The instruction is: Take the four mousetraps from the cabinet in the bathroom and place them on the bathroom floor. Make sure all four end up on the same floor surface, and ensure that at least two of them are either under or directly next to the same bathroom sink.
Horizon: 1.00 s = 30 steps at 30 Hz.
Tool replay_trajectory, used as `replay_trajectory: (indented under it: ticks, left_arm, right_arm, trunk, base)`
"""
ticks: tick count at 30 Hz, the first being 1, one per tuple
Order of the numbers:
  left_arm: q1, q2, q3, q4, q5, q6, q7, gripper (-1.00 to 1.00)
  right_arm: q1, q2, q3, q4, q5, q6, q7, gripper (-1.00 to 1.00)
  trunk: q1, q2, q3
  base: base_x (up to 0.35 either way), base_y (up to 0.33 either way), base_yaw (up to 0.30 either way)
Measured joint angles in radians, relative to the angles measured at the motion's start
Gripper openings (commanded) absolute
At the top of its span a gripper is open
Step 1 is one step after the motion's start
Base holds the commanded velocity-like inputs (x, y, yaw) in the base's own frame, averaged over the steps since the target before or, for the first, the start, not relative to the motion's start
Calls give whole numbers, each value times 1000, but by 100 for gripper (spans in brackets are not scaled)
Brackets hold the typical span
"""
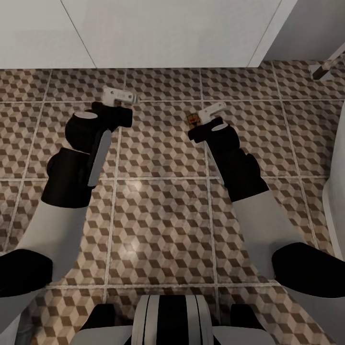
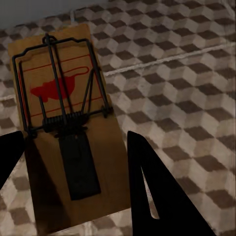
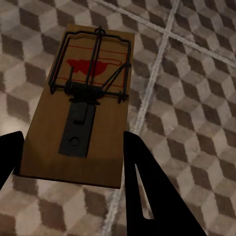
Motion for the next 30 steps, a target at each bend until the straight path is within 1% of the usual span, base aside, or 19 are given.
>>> replay_trajectory:
  ticks: [1,3,5,7,9,12,13,14,15,16,17,18,19,20,22,24,25,30]
  left_arm:
    - [12,0,-17,-4,-33,-8,13,-100]
    - [36,0,-35,-5,-96,-21,28,-100]
    - [48,0,-37,-5,-121,-33,31,-100]
    - [54,1,-37,-5,-133,-60,31,-100]
    - [56,1,-36,-5,-135,-78,28,-100]
    - [66,2,-36,-5,-133,-85,21,-100]
    - [68,2,-36,-4,-130,-85,10,-100]
    - [70,2,-30,-1,-125,-86,-19,-100]
    - [71,1,-14,3,-124,-85,-47,-100]
    - [71,1,15,8,-122,-85,-82,-100]
    - [72,-1,74,24,-119,-85,-147,-100]
    - [72,-3,117,44,-115,-85,-197,-100]
    - [72,-4,168,83,-113,-86,-262,-100]
    - [72,-3,197,111,-111,-86,-302,-100]
    - [72,-2,246,157,-112,-88,-357,-100]
    - [72,-1,268,170,-111,-88,-377,-100]
    - [72,-1,272,170,-110,-88,-380,-100]
    - [72,0,271,122,-111,-88,-386,-100]
  right_arm:
    - [0,-1,0,0,0,0,0,-100]
    - [0,-1,1,-1,0,0,0,-100]
    - [0,-1,2,-7,0,0,0,-100]
    - [0,-1,4,-17,0,0,0,-100]
    - [0,-1,3,-21,0,0,0,-100]
    - [0,-1,4,-34,0,0,0,-100]
    - [0,-2,4,-36,0,0,0,-100]
    - [0,-3,4,-38,0,0,0,-100]
    - [0,-4,5,-38,0,0,0,-100]
    - [0,-4,5,-39,0,0,0,-100]
    - [0,-4,5,-39,0,0,0,-100]
    - [0,-4,5,-40,0,0,0,-100]
    - [0,-5,5,-39,0,0,1,-100]
    - [0,-5,5,-39,0,0,1,-100]
    - [0,-5,5,-39,0,0,1,-100]
    - [0,-5,5,-39,0,0,1,-100]
    - [0,-5,5,-39,0,0,1,-100]
    - [0,-5,5,-39,0,0,1,-100]
  trunk:
    - [0,0,0]
    - [0,0,0]
    - [0,0,0]
    - [0,0,0]
    - [0,0,0]
    - [0,0,0]
    - [0,0,0]
    - [0,0,0]
    - [0,0,0]
    - [0,0,0]
    - [0,0,0]
    - [0,0,0]
    - [0,0,0]
    - [0,0,0]
    - [0,0,0]
    - [0,0,0]
    - [0,0,0]
    - [0,0,0]
  base:
    - [0,0,0]
    - [0,0,0]
    - [0,0,0]
    - [0,0,0]
    - [0,0,0]
    - [0,0,0]
    - [0,0,0]
    - [0,0,0]
    - [0,0,0]
    - [0,0,0]
    - [0,0,0]
    - [0,0,0]
    - [0,0,0]
    - [0,0,0]
    - [0,0,0]
    - [0,0,0]
    - [0,0,0]
    - [0,0,0]
